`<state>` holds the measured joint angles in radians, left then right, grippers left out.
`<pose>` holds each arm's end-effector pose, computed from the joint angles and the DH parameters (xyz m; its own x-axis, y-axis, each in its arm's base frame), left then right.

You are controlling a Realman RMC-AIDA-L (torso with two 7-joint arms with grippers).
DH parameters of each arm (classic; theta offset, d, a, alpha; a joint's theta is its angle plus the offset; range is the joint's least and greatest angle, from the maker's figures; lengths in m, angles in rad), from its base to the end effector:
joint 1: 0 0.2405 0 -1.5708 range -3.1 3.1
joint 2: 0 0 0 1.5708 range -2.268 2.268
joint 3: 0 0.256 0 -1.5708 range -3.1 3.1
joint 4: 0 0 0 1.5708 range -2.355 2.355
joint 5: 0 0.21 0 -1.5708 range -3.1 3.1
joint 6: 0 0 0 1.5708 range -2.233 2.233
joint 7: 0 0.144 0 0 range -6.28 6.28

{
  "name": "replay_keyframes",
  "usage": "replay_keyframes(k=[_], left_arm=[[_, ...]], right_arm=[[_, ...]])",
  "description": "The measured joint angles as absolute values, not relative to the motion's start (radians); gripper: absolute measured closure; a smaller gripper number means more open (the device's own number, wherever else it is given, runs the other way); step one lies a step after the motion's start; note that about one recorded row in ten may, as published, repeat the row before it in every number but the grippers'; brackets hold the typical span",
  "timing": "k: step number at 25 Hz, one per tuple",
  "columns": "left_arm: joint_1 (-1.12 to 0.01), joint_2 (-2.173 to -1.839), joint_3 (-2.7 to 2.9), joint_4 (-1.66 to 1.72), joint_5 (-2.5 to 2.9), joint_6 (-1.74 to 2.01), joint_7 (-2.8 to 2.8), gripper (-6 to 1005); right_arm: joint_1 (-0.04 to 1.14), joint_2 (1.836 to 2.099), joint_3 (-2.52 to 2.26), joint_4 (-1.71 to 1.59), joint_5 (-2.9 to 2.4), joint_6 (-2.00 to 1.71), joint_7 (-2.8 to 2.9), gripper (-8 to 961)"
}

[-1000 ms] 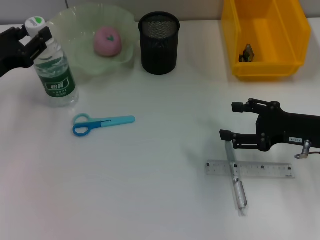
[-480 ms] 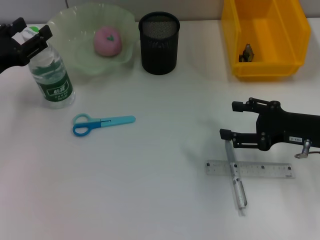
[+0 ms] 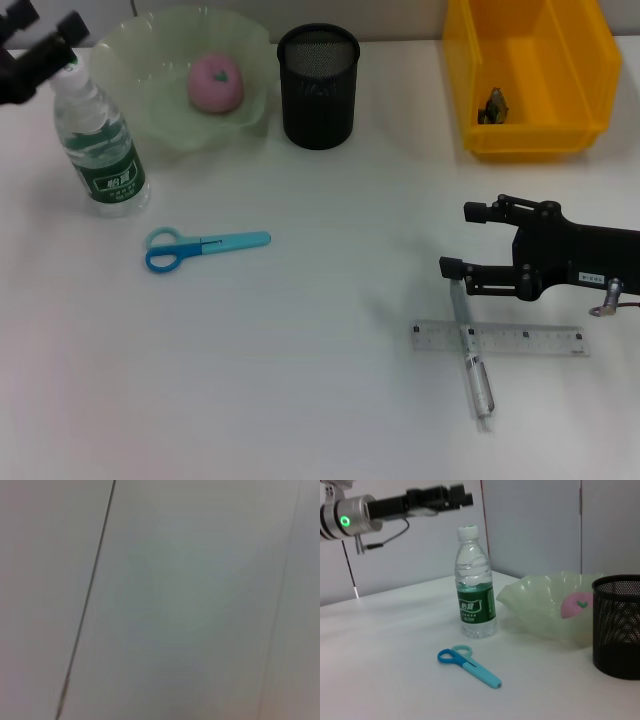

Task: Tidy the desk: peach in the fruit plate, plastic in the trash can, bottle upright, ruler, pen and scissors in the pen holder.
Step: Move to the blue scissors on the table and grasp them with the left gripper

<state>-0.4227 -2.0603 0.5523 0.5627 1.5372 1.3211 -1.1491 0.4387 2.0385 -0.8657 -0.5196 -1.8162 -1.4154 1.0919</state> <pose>-0.3114 0.3479 0.0605 0.6192 0.1109 0.7774 0.6883 -0.5531 -0.4693 0.2978 0.3103 -0.0180 0.8546 -0.2288 -0.4662 -0.3845 -0.8821 -0.2720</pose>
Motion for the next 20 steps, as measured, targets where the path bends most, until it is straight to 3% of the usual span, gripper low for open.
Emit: replay_keyframes(k=[9,17,20], left_arm=[[-0.452,-1.998,0.7,0.705,1.492,1.524,-1.412,216],[-0.519,-1.985,0.843,0.89,1.639,1.513,-1.535,217],[-0.597,-1.988,0.854,0.972,1.828,1.522,-1.617,218]], right_arm=[[0.439,2.039,-0.866,-0.518,-1.815,-1.416,1.093,114],[0.432,2.04,-0.871,-0.522,-1.817,-1.416,1.09,114],[0.43,2.041,-0.871,-0.523,-1.818,-1.416,1.089,114]])
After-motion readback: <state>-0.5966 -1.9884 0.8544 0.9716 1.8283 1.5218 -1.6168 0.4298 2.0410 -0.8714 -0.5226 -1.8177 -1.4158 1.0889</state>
